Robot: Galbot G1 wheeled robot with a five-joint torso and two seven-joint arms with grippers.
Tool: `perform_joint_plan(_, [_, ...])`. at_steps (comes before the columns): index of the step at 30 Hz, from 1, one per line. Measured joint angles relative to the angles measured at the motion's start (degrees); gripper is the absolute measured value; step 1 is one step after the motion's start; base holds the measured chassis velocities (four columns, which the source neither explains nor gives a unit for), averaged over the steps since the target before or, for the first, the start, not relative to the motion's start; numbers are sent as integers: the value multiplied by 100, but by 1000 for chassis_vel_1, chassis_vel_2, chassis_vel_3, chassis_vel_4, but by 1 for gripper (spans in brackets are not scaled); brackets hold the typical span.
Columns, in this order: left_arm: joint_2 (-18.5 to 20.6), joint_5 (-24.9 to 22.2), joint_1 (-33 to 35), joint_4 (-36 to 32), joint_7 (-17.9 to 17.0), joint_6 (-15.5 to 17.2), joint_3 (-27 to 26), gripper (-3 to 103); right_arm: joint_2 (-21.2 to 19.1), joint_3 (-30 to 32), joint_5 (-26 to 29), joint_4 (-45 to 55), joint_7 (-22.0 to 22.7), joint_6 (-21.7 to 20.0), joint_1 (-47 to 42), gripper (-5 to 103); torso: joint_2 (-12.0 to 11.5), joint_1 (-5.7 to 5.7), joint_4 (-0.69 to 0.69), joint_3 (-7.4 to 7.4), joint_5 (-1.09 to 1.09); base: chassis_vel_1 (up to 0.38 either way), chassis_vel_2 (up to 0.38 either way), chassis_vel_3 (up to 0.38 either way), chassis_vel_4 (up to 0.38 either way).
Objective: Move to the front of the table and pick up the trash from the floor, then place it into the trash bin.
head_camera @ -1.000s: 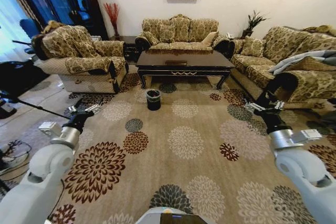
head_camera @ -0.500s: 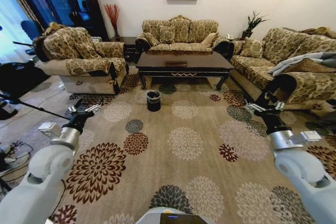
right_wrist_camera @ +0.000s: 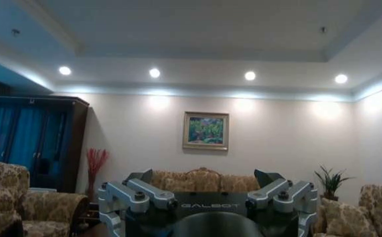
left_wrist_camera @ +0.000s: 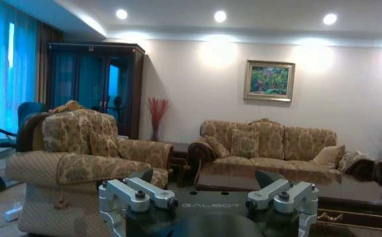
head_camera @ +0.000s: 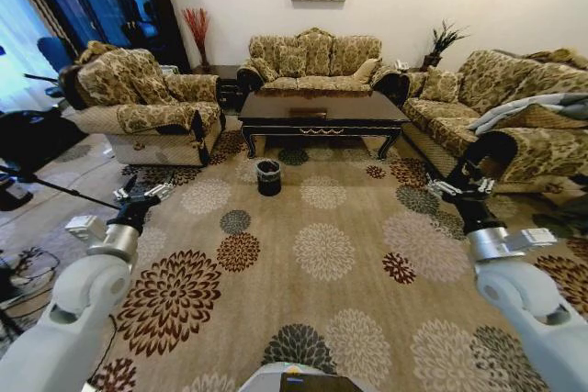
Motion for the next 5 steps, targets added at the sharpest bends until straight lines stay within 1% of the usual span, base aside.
perform_joint_plan(5, [-2,17,4,-1,-1,7,-3,100,-2,-18,-2,-5,14,0,18,100,-15,-8,-1,-9,0,0,0,0,0])
